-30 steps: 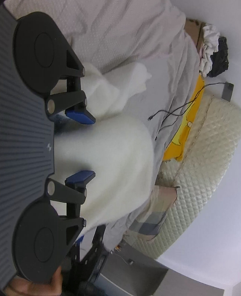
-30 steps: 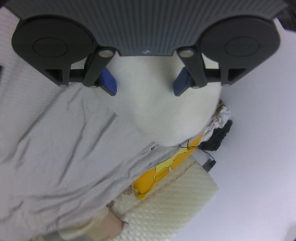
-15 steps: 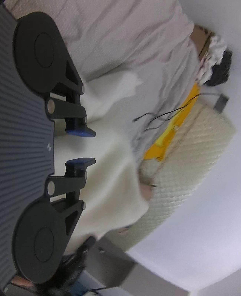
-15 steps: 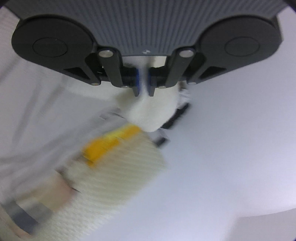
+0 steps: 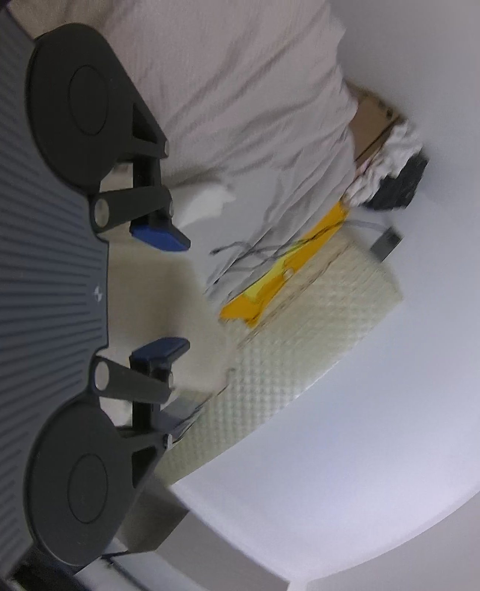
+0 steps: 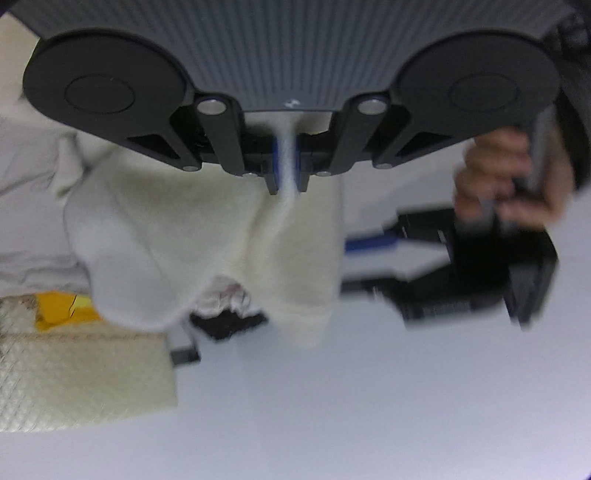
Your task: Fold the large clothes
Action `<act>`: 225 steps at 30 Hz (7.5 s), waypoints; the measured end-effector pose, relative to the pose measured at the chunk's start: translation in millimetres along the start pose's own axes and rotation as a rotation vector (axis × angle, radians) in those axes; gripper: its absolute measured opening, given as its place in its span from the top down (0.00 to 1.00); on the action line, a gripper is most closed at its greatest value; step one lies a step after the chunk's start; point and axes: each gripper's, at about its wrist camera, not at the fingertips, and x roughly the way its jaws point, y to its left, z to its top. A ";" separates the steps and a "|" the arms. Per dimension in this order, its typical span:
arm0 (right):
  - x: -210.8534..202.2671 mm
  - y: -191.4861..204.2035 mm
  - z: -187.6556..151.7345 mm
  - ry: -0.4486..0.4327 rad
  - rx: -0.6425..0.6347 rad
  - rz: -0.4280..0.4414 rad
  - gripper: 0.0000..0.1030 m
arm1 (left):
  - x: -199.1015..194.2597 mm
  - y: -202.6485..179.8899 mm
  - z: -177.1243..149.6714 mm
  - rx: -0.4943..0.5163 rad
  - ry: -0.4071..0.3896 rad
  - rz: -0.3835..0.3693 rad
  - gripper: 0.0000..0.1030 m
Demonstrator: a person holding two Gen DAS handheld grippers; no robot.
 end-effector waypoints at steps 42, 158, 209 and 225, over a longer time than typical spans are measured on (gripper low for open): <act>-42.0 -61.4 92.5 0.055 0.325 -0.179 0.11 | 61.0 40.8 -37.8 -0.094 0.232 0.095 0.79; -21.3 57.4 228.3 -0.113 -0.002 -0.522 0.90 | -44.8 -154.7 80.8 0.034 0.043 -0.101 0.88; 131.6 -330.1 286.2 -0.142 0.114 -0.785 0.92 | 489.2 -193.5 123.9 0.473 0.207 0.022 0.88; 252.6 -433.1 96.6 0.172 0.281 -0.755 0.89 | 704.4 -6.9 1.1 0.424 0.541 0.126 0.86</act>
